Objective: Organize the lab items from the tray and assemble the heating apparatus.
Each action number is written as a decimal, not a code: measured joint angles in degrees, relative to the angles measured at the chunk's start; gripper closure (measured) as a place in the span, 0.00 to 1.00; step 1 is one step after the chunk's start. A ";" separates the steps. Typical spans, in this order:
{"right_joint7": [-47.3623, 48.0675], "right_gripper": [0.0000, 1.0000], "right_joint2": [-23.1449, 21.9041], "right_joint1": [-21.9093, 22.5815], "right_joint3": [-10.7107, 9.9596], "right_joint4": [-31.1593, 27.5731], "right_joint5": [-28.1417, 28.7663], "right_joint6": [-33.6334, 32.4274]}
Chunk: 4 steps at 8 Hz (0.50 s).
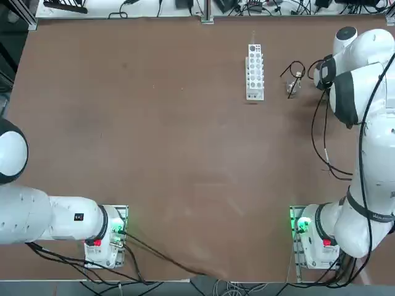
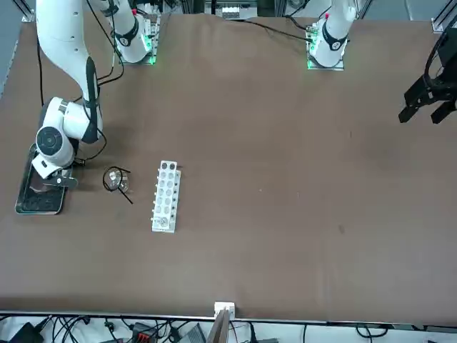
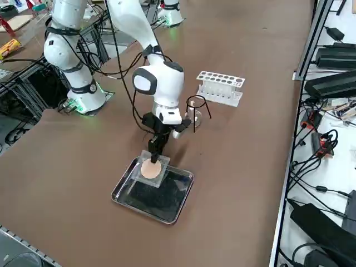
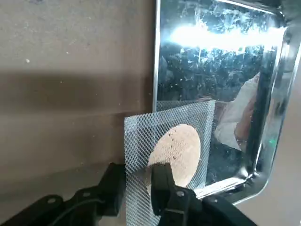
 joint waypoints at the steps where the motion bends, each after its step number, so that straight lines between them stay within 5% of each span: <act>1: 0.01 0.67 0.00 0.00 0.19 0.16 0.00 0.00; 4: 0.03 0.75 0.00 0.00 0.28 0.47 0.00 0.00</act>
